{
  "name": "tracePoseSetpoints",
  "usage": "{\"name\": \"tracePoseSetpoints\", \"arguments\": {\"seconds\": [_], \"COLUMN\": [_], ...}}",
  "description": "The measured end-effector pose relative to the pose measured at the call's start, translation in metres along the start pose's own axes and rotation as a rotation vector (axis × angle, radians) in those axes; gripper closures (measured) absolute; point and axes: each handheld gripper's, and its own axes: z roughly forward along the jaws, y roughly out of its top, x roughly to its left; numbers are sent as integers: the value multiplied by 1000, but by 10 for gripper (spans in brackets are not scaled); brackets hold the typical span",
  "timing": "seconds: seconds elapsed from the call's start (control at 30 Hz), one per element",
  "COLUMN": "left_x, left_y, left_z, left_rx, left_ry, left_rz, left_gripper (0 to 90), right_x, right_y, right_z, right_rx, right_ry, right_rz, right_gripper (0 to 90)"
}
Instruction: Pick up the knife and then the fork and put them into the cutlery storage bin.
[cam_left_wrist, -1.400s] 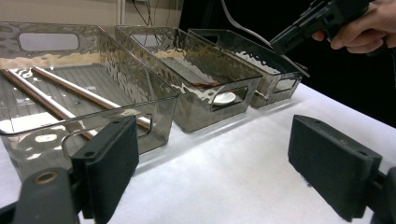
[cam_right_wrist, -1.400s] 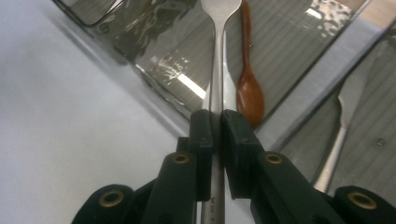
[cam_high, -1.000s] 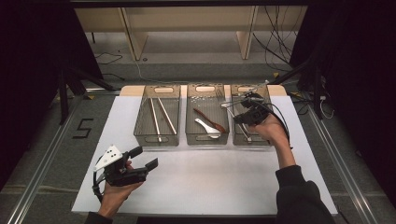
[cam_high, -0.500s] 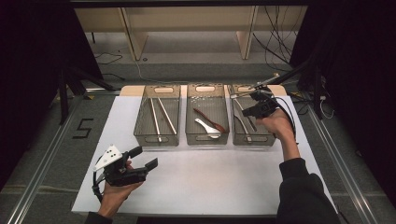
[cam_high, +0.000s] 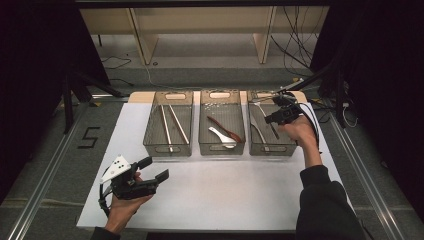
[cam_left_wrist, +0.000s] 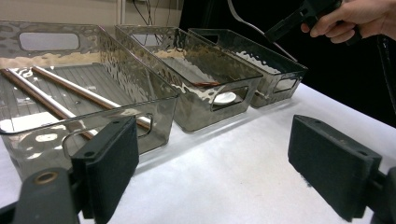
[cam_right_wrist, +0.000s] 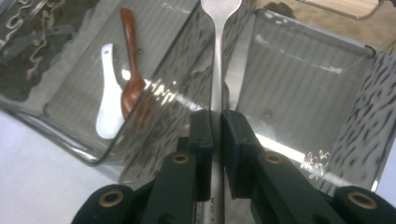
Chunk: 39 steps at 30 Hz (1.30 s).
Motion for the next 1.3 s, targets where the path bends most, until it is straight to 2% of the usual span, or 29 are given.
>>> {"name": "tracePoseSetpoints", "arguments": {"seconds": [0.63,0.8,1.3], "left_x": [0,0,0], "left_y": [0,0,0], "left_z": [0,0,0], "left_rx": [-1,0,-1], "left_ry": [0,0,0], "left_rz": [0,0,-1], "left_gripper": [160,160,160], "right_x": [-10,-11,-14], "right_y": [-7,-9,-14], "right_z": [10,13,23], "right_rx": [-9,-10,16], "right_ry": [-33,-46,-54], "right_rz": [43,42,62], "right_gripper": [830,829,827]}}
